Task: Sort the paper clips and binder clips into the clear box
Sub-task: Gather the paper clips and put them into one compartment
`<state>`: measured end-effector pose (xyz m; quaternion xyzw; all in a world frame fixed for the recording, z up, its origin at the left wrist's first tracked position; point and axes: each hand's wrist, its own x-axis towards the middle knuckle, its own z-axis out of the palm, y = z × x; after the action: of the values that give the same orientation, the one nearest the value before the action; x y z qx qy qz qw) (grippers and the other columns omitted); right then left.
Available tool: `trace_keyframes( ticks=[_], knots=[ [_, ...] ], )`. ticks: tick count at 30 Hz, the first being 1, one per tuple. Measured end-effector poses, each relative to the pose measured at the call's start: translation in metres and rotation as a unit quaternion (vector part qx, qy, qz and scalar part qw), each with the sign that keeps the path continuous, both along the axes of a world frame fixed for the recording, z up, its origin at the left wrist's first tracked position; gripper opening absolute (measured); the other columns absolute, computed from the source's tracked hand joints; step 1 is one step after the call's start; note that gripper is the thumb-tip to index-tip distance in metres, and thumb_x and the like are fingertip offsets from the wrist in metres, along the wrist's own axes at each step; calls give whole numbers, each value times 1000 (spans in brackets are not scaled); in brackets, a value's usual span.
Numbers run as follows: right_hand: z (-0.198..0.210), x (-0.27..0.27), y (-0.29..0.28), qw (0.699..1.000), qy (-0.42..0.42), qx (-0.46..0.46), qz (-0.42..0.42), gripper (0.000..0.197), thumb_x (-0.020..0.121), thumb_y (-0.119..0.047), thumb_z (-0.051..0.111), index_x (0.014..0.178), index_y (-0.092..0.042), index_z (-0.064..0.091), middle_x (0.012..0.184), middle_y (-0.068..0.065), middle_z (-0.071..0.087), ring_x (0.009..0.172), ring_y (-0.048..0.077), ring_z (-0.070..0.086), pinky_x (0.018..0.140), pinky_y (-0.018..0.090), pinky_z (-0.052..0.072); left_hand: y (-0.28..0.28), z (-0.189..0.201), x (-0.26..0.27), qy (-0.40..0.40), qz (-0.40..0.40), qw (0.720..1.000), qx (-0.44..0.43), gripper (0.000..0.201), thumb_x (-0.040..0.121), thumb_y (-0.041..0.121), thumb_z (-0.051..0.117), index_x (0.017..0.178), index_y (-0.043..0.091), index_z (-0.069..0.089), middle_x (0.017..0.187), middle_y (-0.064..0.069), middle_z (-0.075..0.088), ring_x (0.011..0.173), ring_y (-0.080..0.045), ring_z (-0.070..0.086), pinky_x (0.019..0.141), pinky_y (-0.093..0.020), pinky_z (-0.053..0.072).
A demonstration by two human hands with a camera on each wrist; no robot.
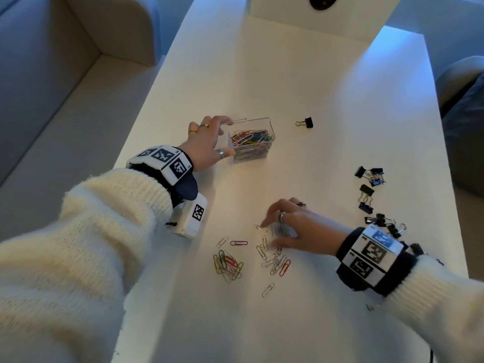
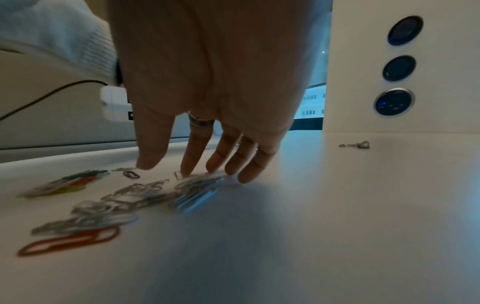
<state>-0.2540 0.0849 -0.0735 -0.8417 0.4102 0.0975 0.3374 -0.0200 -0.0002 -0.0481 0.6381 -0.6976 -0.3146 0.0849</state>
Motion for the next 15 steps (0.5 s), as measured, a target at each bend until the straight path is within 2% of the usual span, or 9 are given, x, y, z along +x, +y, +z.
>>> trace_keyframes(
  ticks=[4,7,10,13,15],
  knots=[
    [-7,-7,15,998,-19,58,-22,32,85,-30,62,116,-25,59,119,-8,48,112,6,41,102,23,36,1,0,0,6,7,1000,3,62,88,26,58,139,23,23,131,-11,38,117,-28,29,101,-34,23],
    [-7,-16,26,995,-61,58,-61,29,85,-25,61,115,-28,59,118,-9,48,109,3,44,97,14,34,1,1,-1,1,7,1000,6,62,88,26,58,139,23,22,131,-11,38,118,-28,29,101,-35,23],
    [-6,-28,31,994,-45,17,-99,38,82,-30,64,119,-31,53,121,-10,43,109,3,39,96,16,32,1,1,-2,-3,9,1000,6,62,88,26,57,139,23,22,132,-11,38,119,-29,29,102,-35,23],
    [-7,-31,39,993,-5,50,-105,55,73,-38,71,123,-30,49,118,-13,37,110,5,38,100,17,34,0,2,-2,-5,6,1000,4,62,88,26,58,139,22,23,132,-11,38,120,-29,29,102,-35,22],
    [-8,-25,44,993,-7,72,-89,58,71,-33,75,123,-27,49,119,-11,37,109,6,43,100,20,39,1,2,-2,-7,5,1000,2,62,88,26,58,139,22,23,132,-12,38,120,-29,29,102,-35,22]
  ],
)
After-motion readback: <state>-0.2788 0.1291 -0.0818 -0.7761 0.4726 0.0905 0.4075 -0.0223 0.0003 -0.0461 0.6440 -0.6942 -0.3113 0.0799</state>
